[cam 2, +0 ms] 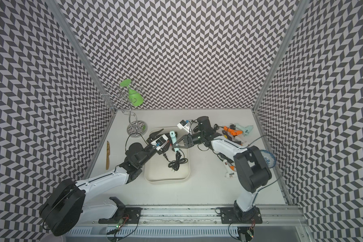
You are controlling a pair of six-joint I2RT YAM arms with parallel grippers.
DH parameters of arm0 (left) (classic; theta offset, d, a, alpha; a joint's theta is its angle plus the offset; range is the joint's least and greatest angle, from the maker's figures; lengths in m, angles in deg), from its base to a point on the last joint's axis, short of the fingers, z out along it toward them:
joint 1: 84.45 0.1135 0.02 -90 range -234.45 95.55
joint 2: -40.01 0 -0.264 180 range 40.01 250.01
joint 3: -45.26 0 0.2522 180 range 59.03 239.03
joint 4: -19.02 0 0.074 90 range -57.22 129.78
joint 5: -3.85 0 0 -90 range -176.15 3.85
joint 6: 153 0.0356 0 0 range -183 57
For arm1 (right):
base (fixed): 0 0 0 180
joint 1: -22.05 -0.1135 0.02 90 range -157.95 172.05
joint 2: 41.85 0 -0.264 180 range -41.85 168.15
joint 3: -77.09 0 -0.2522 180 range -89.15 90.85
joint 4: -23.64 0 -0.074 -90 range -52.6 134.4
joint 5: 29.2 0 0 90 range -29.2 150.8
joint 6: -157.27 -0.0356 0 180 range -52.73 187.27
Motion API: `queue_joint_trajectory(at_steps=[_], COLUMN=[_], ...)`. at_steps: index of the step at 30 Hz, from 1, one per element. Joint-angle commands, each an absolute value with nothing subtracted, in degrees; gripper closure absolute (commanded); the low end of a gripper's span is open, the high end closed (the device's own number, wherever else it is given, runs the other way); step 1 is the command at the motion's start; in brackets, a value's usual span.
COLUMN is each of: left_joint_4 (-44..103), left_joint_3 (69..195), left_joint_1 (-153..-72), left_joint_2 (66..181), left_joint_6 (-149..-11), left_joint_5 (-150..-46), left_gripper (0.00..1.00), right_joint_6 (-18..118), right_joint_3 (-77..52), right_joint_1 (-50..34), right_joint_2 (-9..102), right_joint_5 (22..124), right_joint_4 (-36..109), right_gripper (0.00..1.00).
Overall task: Put the hot melt glue gun into the storage box
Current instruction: Place the hot melt adhesive gun in the storage box.
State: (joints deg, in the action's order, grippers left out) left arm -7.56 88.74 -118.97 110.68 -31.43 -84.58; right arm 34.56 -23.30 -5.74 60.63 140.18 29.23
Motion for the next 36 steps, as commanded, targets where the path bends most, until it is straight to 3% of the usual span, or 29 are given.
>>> queue_joint_trajectory(at_steps=[1, 5, 12, 17, 23, 28, 30, 32, 36], left_joint_4=[-1.43, 9.88, 23.18, 25.87, 26.34, 26.46, 26.37, 26.19, 26.28], left_joint_3=[93.22, 96.69, 100.02, 101.08, 100.6, 100.09, 99.99, 99.82, 100.03], left_joint_1=[-118.5, -116.15, -110.85, -109.99, -109.79, -109.5, -109.37, -109.32, -108.7], left_joint_2=[107.14, 104.6, 97.27, 95.69, 95.73, 95.77, 95.94, 96.04, 96.72], left_joint_6=[-38.94, -46.51, -56.58, -57.47, -57.33, -57.18, -56.92, -56.84, -56.89], left_joint_5=[-68.45, -63.25, -69.85, -70.92, -71.21, -71.51, -71.64, -71.73, -71.72], left_gripper=[0.2, 0.15, 0.11, 0.1, 0.1, 0.09, 0.09, 0.09, 0.09], right_joint_6=[27.52, 20.66, 6.48, 4.07, -17.05, -47.8, -53.39, -47.37, -23.31], right_joint_3=[-21.69, -19.89, -15.15, -10.15, -9.65, -9.93, -9.74, -12.44, -16.18], right_joint_1=[-6.52, -6.95, -10.11, -14.16, -16.09, -16.09, -16.01, -16.01, -15.67], right_joint_2=[66.14, 71.19, 82.21, 88.92, 96.36, 105.63, 107.9, 105.65, 96.81], right_joint_5=[139.19, 138.77, 137.86, 136.52, 135.66, 131.18, 130.35, 131.63, 132.69], right_joint_4=[22.5, 14.13, -1.12, -1.93, -27.36, -64.42, -70.6, -65.12, -38.43], right_gripper=[0.8, 0.78, 0.75, 0.73, 0.71, 0.68, 0.68, 0.68, 0.68])
